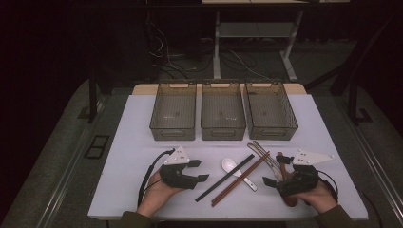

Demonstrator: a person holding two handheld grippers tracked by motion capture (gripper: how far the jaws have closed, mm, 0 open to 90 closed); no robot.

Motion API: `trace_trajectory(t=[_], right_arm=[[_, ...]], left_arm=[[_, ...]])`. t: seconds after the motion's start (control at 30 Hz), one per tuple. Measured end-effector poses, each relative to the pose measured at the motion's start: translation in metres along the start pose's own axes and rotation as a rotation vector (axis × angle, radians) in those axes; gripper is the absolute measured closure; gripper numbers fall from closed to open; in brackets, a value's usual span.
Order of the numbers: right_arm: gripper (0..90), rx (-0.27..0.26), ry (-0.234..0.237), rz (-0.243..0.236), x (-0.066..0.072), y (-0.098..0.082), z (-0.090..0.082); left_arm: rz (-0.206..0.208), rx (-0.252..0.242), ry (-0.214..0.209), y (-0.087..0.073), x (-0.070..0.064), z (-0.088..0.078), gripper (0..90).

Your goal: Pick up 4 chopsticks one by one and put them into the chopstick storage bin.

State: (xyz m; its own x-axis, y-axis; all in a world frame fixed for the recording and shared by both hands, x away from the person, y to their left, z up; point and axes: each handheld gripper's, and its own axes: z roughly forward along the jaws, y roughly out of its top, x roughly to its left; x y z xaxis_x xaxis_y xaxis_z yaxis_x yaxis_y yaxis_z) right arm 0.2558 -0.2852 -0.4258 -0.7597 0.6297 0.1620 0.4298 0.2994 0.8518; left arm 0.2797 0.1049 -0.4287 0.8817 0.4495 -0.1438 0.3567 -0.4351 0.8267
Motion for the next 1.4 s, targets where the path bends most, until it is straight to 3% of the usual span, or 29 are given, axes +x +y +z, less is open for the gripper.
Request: trace_trajectory(t=[0.5, 0.67, 0.97, 1.4], right_arm=[[1.5, 0.009, -0.001, -0.002, 0.001, 0.0, 0.002], [1.5, 0.008, -0.001, -0.002, 0.0, 0.0, 0.002], [1.6, 0.009, 0.0, -0.002, 0.0, 0.0, 0.002], [1.6, 0.01, -0.003, -0.007, 0.0, -0.001, 0.002]], left_arm=[[0.017, 0.033, -0.037, 0.003, -0.01, 0.019, 60.7], [0.005, 0.043, -0.048, 0.003, -0.013, 0.026, 66.4], [0.012, 0.095, -0.089, -0.002, -0.019, 0.036, 73.1], [0.029, 0.127, -0.085, -0.003, -0.018, 0.038, 75.1]])
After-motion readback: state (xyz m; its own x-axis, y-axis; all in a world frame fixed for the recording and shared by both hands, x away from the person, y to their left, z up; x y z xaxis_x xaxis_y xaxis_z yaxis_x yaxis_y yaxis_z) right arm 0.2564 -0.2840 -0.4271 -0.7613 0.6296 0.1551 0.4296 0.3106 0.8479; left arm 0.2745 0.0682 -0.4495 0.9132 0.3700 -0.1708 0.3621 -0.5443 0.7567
